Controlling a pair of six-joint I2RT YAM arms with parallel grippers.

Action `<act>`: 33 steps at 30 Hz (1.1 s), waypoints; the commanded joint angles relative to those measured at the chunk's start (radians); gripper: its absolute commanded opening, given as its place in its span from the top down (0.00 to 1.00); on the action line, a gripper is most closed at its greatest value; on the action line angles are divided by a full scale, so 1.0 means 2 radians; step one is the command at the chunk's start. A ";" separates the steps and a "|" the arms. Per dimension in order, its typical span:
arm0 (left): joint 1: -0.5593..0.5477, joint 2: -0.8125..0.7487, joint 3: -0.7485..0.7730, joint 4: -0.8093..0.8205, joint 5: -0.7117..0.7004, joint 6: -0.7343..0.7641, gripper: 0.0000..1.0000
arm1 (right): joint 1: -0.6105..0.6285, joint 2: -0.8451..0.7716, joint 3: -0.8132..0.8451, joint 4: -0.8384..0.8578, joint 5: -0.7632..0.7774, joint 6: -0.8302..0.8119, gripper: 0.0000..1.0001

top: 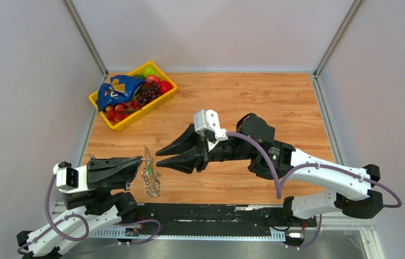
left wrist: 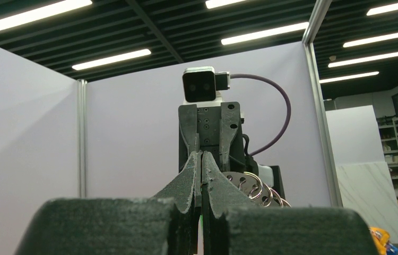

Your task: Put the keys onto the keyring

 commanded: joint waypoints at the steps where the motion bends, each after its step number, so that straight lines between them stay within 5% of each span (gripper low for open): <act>1: -0.001 -0.002 0.006 0.015 0.001 -0.003 1.00 | 0.007 0.002 0.027 0.014 -0.002 -0.005 0.68; 20: -0.001 0.003 0.005 0.021 0.002 -0.006 1.00 | 0.018 0.018 0.039 0.011 0.010 -0.028 0.70; 28: -0.001 0.002 0.004 0.022 0.002 -0.008 1.00 | 0.020 0.022 0.042 0.011 0.014 -0.032 0.99; 33: -0.001 -0.003 0.004 0.022 0.001 -0.006 1.00 | 0.023 0.013 0.028 0.011 0.018 -0.037 1.00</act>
